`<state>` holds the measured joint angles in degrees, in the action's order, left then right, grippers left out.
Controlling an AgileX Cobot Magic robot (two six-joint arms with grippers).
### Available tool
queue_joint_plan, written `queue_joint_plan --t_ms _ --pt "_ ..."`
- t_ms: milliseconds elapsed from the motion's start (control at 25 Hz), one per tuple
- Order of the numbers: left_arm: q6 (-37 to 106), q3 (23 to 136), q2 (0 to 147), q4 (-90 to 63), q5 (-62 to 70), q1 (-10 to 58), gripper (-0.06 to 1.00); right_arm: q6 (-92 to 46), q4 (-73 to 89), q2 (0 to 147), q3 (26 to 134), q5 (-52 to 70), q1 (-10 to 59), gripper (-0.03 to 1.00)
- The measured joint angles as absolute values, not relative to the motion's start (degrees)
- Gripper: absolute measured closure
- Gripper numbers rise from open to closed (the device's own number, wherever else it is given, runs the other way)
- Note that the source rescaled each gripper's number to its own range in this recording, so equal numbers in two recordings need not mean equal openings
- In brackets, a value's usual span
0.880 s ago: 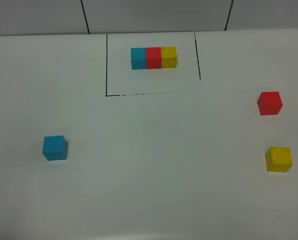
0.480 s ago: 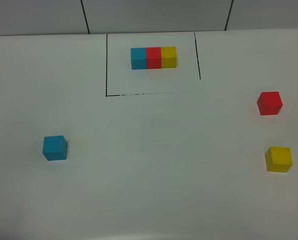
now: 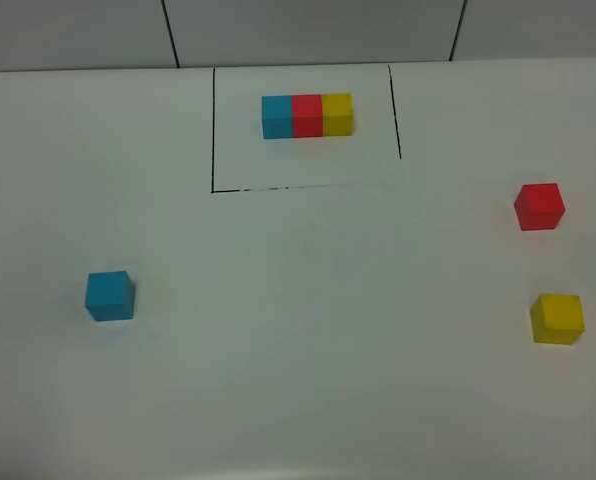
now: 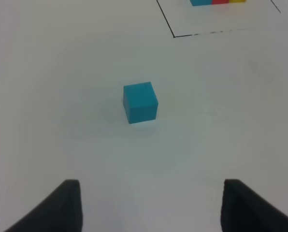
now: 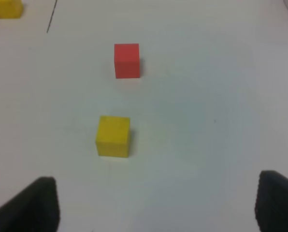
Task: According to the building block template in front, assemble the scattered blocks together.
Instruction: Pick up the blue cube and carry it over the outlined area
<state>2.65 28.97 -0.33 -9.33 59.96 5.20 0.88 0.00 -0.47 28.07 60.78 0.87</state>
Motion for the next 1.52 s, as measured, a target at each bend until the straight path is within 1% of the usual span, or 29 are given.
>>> queue_joint_plan --t_ms 1280,1520 --pt "2.7 29.0 -0.2 -9.3 60.0 5.2 0.57 0.9 0.0 -0.5 28.1 60.8 0.9 0.30" --pt "3.0 30.6 6.5 -9.3 56.2 5.2 0.53 0.9 0.0 -0.5 28.1 60.8 0.9 0.30"
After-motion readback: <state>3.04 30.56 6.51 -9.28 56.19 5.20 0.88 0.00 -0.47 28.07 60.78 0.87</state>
